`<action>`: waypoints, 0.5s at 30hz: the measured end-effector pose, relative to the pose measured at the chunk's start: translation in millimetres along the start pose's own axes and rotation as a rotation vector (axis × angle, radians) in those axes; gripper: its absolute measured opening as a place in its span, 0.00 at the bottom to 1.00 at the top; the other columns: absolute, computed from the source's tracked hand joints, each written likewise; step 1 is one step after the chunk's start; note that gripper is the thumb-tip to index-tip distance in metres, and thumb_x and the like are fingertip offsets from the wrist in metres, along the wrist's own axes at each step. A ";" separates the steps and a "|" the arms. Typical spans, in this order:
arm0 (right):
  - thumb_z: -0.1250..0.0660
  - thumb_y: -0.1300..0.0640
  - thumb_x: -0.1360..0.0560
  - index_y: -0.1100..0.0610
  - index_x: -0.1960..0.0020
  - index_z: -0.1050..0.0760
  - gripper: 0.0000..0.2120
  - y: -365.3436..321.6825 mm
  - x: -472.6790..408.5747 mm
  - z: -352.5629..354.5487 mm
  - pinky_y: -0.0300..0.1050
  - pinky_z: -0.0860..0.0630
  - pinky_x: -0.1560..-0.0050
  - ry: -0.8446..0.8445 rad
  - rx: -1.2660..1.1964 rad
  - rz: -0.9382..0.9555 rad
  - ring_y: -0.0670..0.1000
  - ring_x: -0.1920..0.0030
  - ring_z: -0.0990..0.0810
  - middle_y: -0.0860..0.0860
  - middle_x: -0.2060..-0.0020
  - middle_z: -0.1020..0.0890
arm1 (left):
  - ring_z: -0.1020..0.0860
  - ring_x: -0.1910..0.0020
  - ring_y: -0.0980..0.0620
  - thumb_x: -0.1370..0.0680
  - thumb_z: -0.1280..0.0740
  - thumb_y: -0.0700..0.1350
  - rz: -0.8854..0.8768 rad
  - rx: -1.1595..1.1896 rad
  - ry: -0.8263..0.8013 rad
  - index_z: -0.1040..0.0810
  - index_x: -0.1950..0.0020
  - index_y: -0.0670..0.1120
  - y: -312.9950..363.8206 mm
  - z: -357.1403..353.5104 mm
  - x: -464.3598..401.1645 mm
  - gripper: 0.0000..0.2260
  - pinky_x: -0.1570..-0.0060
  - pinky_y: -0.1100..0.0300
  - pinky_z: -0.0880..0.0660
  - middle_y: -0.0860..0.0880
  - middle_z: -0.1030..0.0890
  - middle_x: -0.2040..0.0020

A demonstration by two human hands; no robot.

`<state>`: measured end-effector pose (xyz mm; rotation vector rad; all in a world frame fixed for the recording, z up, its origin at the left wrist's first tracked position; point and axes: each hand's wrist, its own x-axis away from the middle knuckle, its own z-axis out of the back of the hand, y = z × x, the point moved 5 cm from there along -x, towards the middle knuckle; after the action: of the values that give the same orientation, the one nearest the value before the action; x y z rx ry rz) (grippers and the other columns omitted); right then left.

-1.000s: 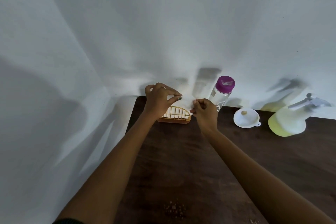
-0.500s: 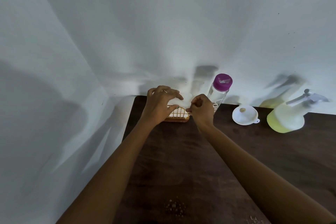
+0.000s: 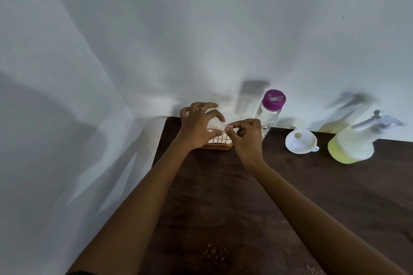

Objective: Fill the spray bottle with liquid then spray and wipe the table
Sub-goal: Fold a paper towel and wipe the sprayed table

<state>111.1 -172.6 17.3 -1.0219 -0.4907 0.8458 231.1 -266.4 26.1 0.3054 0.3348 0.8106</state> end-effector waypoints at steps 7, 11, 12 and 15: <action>0.31 0.57 0.25 0.54 0.54 0.24 0.02 -6.3 -5.9 5.1 0.32 0.28 0.54 0.007 -0.142 -0.008 0.48 0.52 0.22 0.51 0.49 0.23 | 0.41 0.27 0.50 0.29 0.27 0.58 0.154 -0.018 -0.051 0.21 0.40 0.53 -21.2 -1.2 -6.5 0.20 0.30 0.48 0.50 0.55 0.34 0.26; 0.34 0.57 0.23 0.57 0.51 0.24 0.04 -7.7 -6.9 11.3 0.25 0.30 0.58 0.040 -0.227 -0.037 0.38 0.57 0.23 0.45 0.58 0.20 | 0.41 0.27 0.50 0.29 0.27 0.57 0.217 0.017 -0.065 0.21 0.38 0.51 -30.4 -2.7 -3.9 0.22 0.29 0.47 0.50 0.55 0.33 0.27; 0.35 0.56 0.23 0.57 0.50 0.25 0.04 -8.0 -7.7 12.1 0.27 0.29 0.57 0.045 -0.249 -0.053 0.38 0.56 0.22 0.45 0.58 0.19 | 0.41 0.27 0.50 0.29 0.27 0.57 0.233 0.030 -0.070 0.21 0.38 0.50 -32.3 -3.5 -2.8 0.22 0.29 0.47 0.50 0.55 0.33 0.27; 0.37 0.56 0.21 0.56 0.49 0.27 0.04 -7.4 -10.7 12.0 0.37 0.26 0.54 0.038 -0.339 -0.106 0.45 0.53 0.20 0.51 0.53 0.17 | 0.40 0.27 0.50 0.29 0.28 0.59 0.258 0.044 -0.088 0.23 0.36 0.49 -36.1 -5.4 0.2 0.25 0.31 0.47 0.47 0.56 0.32 0.27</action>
<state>99.0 -176.6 29.6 -1.3083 -0.6644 0.6596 252.6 -289.1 7.1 0.4300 0.2336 1.0408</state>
